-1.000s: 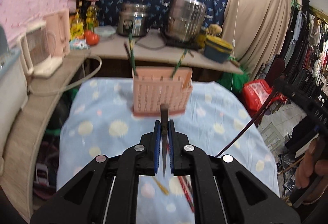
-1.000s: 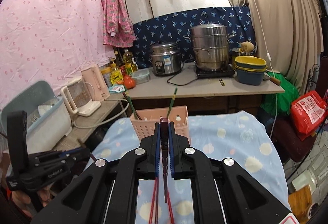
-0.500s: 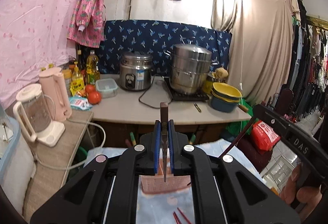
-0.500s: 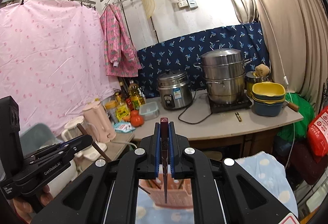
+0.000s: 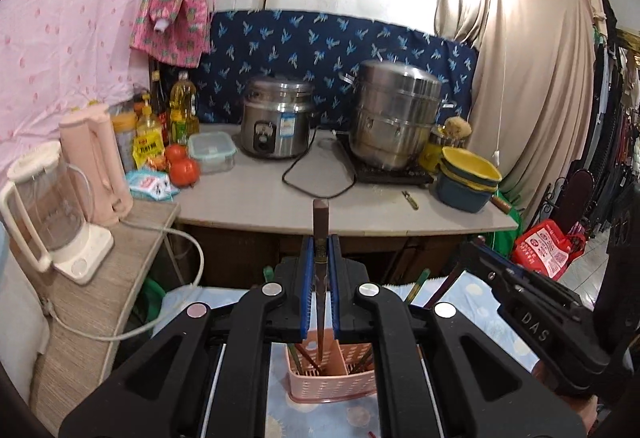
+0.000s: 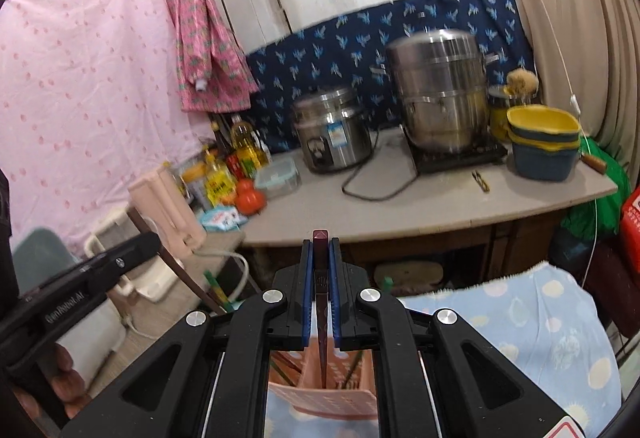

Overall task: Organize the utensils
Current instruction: 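Carry both chopsticks into the pink basket and open both tools, then withdraw both open tools back toward the gold spoon and chopsticks, then grasp the gold spoon with the left tool while the right tool grasps a red chopstick, then carry spoon and chopstick into the pink basket and open both tools, then withdraw both open tools toward the last two chopsticks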

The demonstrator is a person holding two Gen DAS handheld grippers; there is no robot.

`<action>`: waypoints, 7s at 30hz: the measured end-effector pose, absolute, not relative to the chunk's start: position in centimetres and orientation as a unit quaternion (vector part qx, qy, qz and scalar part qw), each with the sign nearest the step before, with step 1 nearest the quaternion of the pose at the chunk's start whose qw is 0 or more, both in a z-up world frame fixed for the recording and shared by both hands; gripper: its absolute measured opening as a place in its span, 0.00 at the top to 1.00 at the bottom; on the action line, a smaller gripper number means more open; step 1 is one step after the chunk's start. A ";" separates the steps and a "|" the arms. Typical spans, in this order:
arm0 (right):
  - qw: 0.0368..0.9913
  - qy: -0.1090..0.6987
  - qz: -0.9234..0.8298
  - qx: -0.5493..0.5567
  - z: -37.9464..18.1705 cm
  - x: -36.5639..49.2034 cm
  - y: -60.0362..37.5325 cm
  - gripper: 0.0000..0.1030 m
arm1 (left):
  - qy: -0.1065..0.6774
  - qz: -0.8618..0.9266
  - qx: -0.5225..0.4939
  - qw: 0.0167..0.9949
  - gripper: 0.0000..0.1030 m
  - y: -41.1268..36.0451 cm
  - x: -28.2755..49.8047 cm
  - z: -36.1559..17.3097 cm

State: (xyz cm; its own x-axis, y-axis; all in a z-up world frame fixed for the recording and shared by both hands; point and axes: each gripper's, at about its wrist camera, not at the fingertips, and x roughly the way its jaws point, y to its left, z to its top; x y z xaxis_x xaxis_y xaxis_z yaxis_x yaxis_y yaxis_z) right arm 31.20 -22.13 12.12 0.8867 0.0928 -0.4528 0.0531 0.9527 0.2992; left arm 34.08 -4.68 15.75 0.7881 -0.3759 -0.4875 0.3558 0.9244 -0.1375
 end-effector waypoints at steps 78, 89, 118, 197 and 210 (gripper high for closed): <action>0.881 0.469 -0.025 0.066 -10.9 4.8 -17.4 0.79 | 0.477 -0.133 0.029 0.869 0.73 -3.1 11.7 -10.6; 0.879 0.471 -0.022 0.075 -10.8 4.8 -17.5 0.92 | 0.486 -0.154 -0.016 0.860 0.95 -0.8 11.8 -10.0; 0.917 0.382 -0.009 0.113 -1.2 5.1 -19.5 0.93 | 0.422 -0.171 -0.025 0.890 0.99 -0.1 12.6 0.5; 0.956 0.256 -0.016 0.140 9.8 25.5 -23.7 0.58 | 0.336 -0.134 -0.014 0.932 0.57 -3.5 31.0 9.4; 0.953 0.283 -0.006 0.108 7.9 17.0 -20.9 0.58 | 0.334 -0.132 0.004 0.933 0.57 -3.2 24.1 9.5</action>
State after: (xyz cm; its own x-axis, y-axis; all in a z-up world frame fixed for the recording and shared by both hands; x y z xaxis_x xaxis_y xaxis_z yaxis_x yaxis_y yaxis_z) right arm 16.97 -20.90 7.92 0.8398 0.0498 -0.5406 0.0725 0.9766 0.2026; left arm 24.12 -3.22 9.50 0.7426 -0.2431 -0.6240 0.2485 0.9653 -0.0804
